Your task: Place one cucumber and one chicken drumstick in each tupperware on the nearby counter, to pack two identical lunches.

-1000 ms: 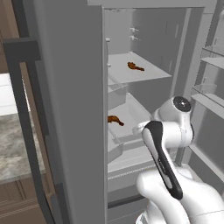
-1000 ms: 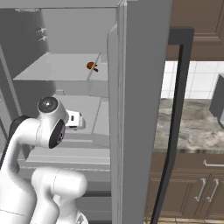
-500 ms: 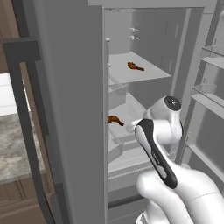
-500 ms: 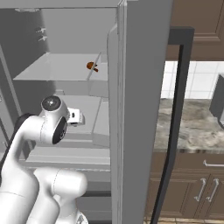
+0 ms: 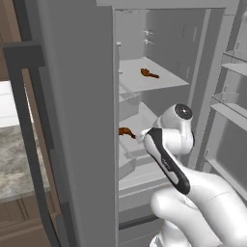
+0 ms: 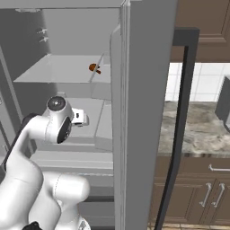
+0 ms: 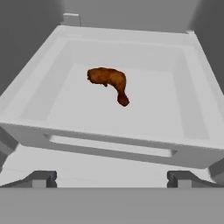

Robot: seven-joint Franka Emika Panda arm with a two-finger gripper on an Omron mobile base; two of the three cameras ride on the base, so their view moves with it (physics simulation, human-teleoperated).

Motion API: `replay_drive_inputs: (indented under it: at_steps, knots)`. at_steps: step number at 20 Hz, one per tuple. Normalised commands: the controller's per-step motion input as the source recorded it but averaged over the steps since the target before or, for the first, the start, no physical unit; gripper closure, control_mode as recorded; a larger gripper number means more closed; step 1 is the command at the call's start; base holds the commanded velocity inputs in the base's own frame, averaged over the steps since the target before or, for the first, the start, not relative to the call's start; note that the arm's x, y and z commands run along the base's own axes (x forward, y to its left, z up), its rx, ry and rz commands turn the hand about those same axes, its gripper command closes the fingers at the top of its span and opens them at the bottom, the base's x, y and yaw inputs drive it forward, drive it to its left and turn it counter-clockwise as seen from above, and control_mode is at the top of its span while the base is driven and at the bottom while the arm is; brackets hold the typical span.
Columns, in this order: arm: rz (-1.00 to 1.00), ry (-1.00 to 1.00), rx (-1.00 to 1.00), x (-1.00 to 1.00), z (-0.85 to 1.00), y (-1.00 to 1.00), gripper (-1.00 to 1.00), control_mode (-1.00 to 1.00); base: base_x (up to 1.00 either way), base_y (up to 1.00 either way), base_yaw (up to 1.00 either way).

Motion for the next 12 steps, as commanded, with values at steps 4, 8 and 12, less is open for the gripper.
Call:
replay_drive_inputs:
  at_steps: [4,8,12]
  knots:
    - [0.01,0.02,0.00,0.30,-0.17,0.00,-1.00,-1.00,0.00,0.00,0.00]
    - [0.02,0.00,0.00,0.23,-0.22,0.00,-1.00,-1.00,0.00,0.00,0.00]
    - [0.03,0.00,0.00,0.20,-0.21,0.00,-1.00,-1.00,0.00,0.00,0.00]
